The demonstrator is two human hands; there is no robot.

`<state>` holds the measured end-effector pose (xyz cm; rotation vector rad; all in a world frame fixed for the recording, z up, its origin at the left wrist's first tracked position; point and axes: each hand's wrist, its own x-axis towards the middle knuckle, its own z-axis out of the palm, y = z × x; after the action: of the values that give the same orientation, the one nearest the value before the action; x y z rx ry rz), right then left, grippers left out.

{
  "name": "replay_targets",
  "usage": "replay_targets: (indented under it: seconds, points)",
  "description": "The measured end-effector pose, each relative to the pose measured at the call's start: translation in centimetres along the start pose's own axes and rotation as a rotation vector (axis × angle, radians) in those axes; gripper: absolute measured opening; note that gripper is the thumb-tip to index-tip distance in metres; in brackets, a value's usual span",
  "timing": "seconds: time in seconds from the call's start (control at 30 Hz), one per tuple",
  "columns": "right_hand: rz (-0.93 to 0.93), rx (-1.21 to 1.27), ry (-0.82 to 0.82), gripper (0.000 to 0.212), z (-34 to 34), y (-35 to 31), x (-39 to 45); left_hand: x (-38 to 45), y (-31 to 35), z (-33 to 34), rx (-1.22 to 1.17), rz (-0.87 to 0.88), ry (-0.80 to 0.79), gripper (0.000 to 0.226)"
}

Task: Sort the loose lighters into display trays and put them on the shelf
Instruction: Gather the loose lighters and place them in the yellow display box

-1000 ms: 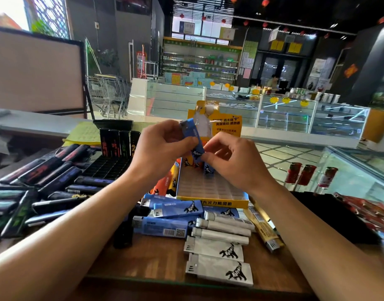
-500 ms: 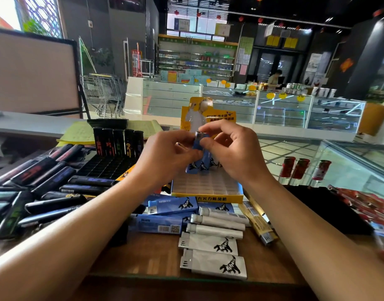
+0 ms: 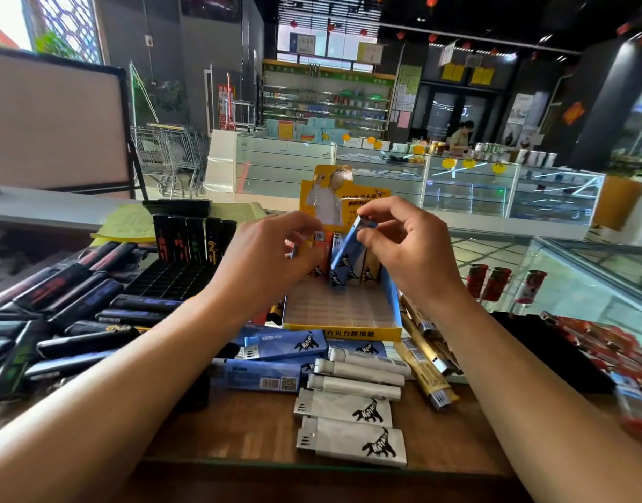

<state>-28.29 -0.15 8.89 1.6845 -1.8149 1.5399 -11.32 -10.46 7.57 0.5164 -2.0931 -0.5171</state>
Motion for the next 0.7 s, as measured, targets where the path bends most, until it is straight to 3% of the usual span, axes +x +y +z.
replay_targets:
  seconds: [0.23,0.7]
  points:
    - [-0.043,-0.249,-0.095,0.022,1.2,1.6,-0.3,-0.1,-0.3,-0.8,0.375,0.124,-0.11,0.063]
    - [-0.163,-0.353,-0.068,0.023,2.8,1.6,-0.5,-0.2,-0.7,-0.4,0.344,0.178,-0.132,0.07]
